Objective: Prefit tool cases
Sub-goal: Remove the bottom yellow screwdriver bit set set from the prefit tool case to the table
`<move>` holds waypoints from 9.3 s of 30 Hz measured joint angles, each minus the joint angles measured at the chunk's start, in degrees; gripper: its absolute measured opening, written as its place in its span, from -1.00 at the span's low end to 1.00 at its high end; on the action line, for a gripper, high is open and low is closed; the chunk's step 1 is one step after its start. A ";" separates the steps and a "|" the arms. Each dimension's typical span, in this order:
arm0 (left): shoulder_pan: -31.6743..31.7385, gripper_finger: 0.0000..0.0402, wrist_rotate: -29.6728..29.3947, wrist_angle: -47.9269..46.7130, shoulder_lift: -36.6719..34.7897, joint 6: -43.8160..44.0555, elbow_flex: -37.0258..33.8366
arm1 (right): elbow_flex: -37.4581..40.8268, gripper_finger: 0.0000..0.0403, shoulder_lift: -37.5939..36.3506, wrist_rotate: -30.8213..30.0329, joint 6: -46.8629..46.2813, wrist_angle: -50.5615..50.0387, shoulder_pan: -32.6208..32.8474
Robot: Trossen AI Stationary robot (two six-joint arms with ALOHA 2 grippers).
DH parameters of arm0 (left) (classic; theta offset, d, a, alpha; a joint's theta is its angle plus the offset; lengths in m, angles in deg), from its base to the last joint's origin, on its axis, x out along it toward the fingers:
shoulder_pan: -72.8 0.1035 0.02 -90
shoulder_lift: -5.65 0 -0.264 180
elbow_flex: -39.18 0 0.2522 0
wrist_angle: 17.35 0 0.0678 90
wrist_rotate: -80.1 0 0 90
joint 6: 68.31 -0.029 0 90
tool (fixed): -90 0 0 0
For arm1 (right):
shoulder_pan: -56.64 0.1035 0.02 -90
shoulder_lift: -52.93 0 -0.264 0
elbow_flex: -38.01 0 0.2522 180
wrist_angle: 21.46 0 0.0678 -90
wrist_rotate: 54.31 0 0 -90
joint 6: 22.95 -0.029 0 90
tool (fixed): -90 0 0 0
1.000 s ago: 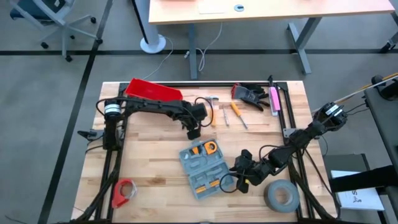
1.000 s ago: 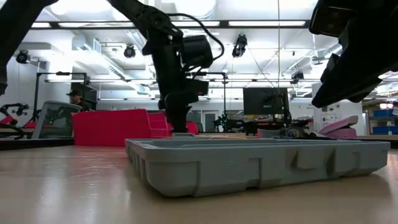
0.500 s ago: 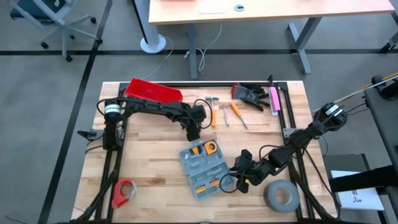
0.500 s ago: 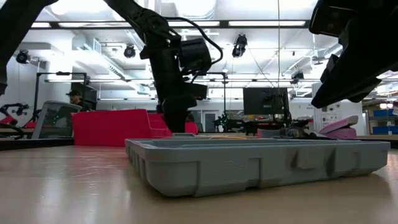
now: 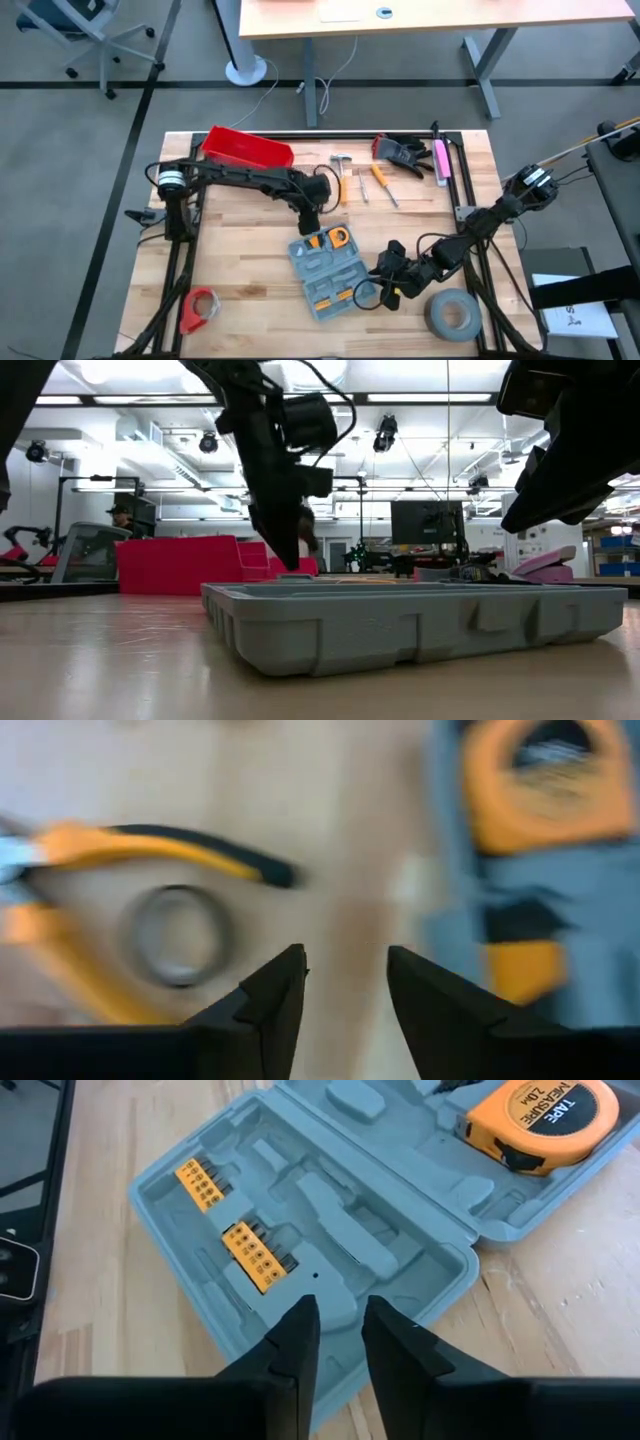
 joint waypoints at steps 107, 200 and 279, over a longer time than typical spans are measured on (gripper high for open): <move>-23.33 -0.43 0.97 1.29 3.23 19.34 4.94 | -6.22 -0.60 -3.04 12.89 12.98 -15.74 -12.66; -21.58 -0.35 -1.97 -0.70 0.00 15.06 -1.18 | -9.05 -0.47 5.84 11.81 11.19 -25.27 -21.79; -24.77 -0.44 -6.88 11.25 -0.48 0.85 0.24 | -16.96 -0.33 5.79 23.32 15.41 -28.14 -9.35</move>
